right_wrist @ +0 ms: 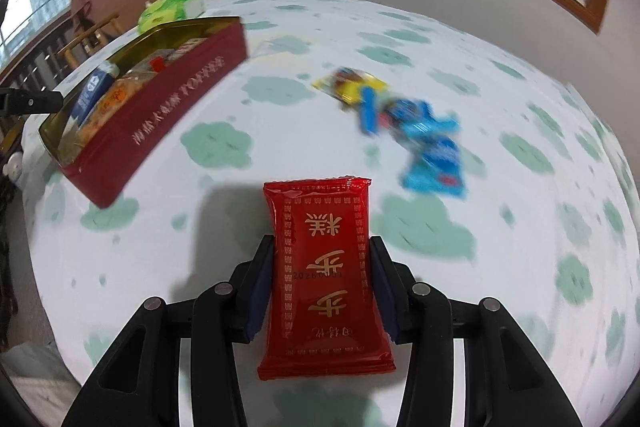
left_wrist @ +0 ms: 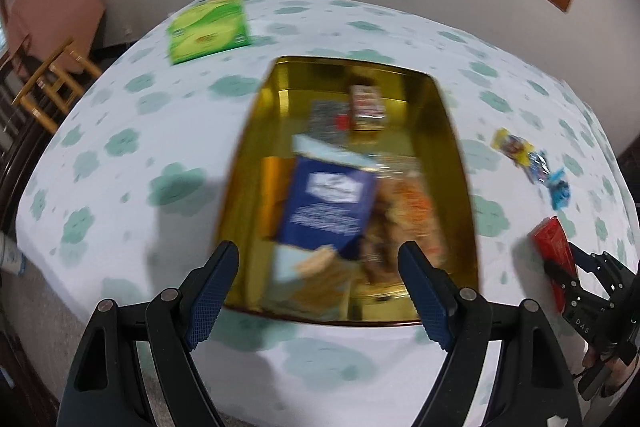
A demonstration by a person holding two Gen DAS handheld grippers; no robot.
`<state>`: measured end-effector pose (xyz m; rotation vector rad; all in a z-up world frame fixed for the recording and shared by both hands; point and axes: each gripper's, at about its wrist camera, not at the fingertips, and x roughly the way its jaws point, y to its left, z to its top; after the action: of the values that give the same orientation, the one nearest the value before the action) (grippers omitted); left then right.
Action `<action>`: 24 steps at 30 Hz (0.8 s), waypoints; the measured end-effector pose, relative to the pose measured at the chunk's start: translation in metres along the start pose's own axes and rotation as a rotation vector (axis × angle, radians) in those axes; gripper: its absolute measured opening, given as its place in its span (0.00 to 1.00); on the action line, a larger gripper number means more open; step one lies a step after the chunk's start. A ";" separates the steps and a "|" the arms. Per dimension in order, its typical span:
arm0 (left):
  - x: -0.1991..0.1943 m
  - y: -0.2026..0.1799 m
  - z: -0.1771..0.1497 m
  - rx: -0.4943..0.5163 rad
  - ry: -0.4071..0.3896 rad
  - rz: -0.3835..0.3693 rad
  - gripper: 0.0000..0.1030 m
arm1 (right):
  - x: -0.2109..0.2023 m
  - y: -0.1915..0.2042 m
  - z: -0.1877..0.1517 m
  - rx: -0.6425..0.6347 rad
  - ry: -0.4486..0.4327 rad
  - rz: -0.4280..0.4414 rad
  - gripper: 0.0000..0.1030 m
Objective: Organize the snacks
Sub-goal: 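Grasp the red packet on the sheet with the right gripper, then grasp the blue-wrapped candy with the left gripper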
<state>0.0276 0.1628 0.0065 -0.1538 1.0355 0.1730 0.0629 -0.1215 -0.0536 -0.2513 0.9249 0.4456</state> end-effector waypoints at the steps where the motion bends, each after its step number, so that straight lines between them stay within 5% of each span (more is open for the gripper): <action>1: 0.000 -0.005 0.001 0.010 -0.001 -0.005 0.77 | -0.002 -0.006 -0.002 0.019 0.002 -0.010 0.45; 14: 0.011 -0.110 0.011 0.180 -0.013 -0.128 0.77 | -0.011 -0.102 -0.021 0.233 -0.036 -0.235 0.45; 24: 0.032 -0.168 0.033 0.300 -0.027 -0.111 0.76 | -0.007 -0.135 -0.021 0.287 -0.059 -0.245 0.45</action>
<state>0.1072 0.0076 0.0034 0.0629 1.0116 -0.0815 0.1082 -0.2507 -0.0572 -0.0865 0.8758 0.0914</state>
